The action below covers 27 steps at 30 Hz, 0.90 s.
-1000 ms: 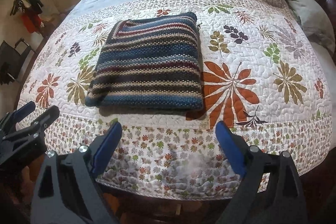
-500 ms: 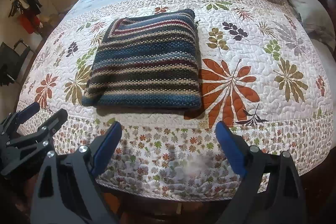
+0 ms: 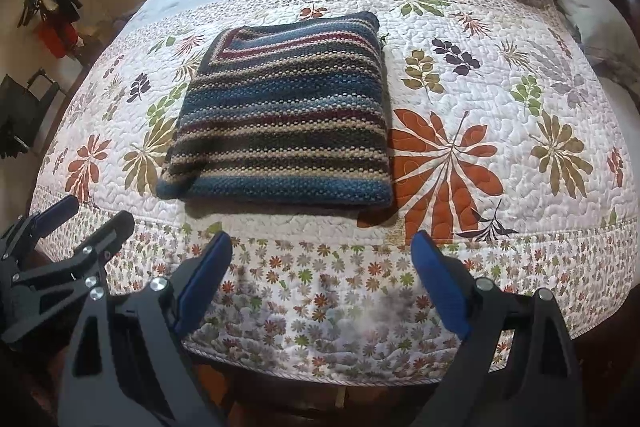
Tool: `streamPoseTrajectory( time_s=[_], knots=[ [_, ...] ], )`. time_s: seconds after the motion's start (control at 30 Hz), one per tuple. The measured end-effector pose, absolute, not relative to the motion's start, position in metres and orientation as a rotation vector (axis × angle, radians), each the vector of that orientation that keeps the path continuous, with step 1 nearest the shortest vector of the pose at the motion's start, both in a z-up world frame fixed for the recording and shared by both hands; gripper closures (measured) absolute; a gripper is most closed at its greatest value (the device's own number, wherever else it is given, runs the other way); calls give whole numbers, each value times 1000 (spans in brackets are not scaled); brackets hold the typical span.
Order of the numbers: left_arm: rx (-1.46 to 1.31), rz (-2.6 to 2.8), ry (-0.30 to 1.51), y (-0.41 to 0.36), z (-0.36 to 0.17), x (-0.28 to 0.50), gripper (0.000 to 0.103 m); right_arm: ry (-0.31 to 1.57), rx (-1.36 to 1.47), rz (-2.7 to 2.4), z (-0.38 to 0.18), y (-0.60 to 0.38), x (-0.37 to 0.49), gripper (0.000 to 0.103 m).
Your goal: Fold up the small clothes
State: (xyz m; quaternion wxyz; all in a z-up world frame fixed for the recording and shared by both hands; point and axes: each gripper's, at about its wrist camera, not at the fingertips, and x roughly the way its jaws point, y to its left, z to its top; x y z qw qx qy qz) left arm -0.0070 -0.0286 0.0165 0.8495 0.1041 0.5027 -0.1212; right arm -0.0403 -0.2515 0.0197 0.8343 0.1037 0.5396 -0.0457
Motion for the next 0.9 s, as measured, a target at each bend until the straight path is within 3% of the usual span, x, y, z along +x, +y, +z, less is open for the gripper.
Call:
streamPoseTrajectory(
  time_s=[0.9],
  knots=[
    [211, -259, 1073, -30, 13, -5, 14, 1154, 225, -82, 15, -250, -36, 12]
  ],
)
